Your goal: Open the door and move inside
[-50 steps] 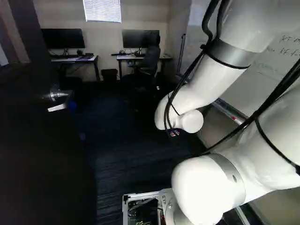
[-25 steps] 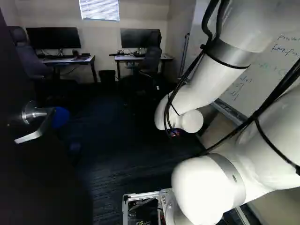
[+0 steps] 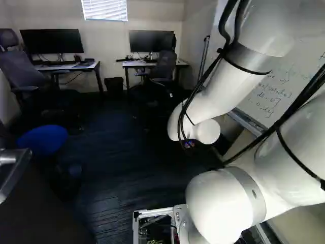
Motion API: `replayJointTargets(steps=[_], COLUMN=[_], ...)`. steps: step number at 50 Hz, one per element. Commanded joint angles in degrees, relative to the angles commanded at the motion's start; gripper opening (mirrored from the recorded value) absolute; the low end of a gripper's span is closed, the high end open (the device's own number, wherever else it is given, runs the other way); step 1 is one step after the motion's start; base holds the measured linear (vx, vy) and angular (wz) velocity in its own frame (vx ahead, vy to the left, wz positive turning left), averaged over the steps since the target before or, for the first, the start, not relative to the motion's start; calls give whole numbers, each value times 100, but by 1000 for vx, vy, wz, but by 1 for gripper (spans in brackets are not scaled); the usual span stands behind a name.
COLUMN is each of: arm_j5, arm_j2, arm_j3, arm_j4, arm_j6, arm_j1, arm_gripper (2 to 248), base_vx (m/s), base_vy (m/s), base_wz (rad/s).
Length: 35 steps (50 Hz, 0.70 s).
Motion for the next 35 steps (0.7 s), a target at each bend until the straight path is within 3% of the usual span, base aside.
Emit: replayJointTargets(steps=[22, 35], arm_j5=[0, 0], arm_j2=[0, 0], arm_j3=[0, 0], arm_j4=[0, 0], arm_j6=[0, 0], arm_j1=[0, 0], arm_gripper=[247, 247], base_vx=[211, 21], base_vy=[3, -4], base_wz=[-11, -3])
